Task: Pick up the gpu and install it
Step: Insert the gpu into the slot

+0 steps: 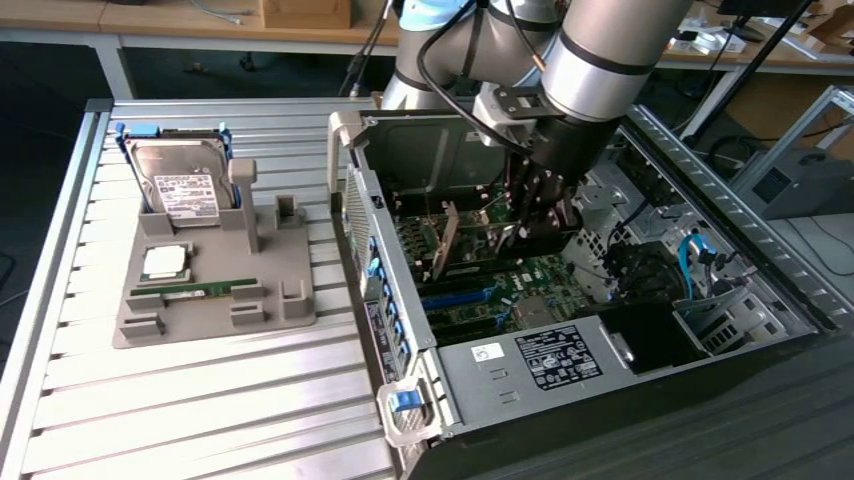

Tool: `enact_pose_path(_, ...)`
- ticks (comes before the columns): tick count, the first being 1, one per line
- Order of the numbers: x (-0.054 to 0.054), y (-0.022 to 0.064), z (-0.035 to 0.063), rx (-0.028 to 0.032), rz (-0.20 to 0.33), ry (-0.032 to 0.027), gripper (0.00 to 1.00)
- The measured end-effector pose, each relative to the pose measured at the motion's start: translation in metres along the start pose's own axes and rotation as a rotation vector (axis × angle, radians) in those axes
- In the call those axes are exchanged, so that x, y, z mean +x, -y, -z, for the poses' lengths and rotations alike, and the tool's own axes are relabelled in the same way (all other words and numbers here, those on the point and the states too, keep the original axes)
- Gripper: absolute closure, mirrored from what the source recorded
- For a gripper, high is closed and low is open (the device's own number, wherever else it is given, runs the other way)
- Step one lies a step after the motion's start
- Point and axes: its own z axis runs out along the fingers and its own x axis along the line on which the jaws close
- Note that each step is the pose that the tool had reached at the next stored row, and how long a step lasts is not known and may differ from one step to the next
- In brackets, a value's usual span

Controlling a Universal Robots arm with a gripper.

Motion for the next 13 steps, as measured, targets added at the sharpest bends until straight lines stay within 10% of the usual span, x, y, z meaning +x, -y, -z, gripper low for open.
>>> enact_pose_path(13,0.0017,-0.0007,-0.0024,0.0000,0.000,0.0000,0.73)
